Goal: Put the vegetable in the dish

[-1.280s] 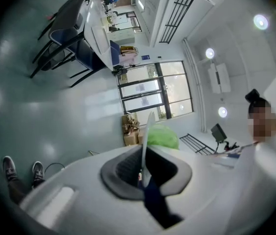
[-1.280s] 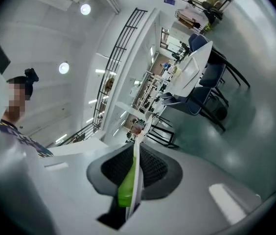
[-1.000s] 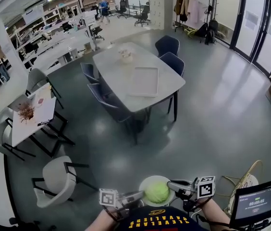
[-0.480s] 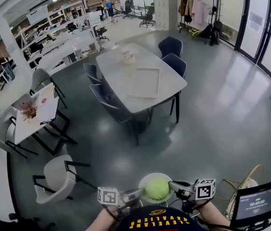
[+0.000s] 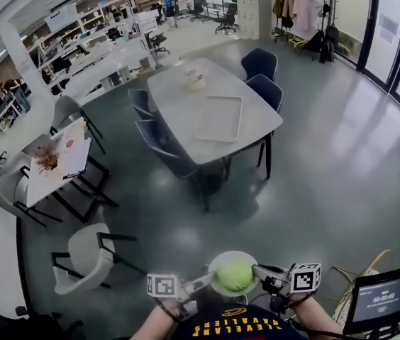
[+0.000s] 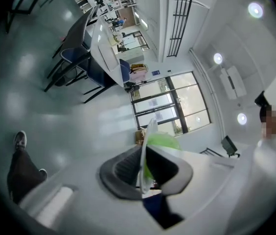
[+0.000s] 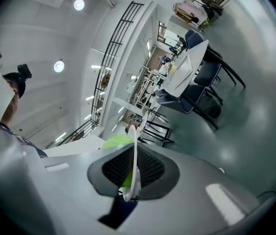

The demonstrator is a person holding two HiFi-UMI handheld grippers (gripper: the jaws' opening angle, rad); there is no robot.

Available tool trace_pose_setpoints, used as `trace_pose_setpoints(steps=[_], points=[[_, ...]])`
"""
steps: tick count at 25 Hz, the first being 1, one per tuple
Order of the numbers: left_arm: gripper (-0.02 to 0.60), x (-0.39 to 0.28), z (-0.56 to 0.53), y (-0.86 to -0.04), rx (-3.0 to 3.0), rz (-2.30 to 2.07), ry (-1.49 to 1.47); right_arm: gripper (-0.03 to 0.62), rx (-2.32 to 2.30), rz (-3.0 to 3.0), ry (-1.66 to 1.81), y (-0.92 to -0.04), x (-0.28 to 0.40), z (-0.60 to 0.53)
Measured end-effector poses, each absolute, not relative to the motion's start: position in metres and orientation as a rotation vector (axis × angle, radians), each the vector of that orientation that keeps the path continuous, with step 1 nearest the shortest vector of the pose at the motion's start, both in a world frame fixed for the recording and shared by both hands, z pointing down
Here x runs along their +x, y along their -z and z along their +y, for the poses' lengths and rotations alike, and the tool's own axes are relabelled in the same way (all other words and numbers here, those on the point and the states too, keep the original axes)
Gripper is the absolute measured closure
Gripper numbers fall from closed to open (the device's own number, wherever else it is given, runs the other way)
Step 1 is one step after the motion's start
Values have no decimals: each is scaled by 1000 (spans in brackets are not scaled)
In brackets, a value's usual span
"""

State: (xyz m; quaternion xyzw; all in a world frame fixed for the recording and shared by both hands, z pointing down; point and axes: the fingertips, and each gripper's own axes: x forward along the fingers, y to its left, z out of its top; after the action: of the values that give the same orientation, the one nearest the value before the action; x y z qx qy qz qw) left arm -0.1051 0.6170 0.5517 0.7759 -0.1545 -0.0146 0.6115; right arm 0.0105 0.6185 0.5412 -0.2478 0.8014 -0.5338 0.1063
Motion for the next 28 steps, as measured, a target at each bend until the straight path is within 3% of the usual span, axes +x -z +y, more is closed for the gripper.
trace_pose_setpoints(steps=[6, 21, 28], points=[[550, -118, 581, -546, 1788, -357, 15, 577, -773, 2345, 1585, -531, -2, 587], [550, -174, 366, -554, 1832, -311, -60, 576, -955, 2306, 1580, -536, -60, 382], [551, -166, 319, -562, 1813, -282, -76, 576, -978, 2262, 1598, -543, -53, 339]])
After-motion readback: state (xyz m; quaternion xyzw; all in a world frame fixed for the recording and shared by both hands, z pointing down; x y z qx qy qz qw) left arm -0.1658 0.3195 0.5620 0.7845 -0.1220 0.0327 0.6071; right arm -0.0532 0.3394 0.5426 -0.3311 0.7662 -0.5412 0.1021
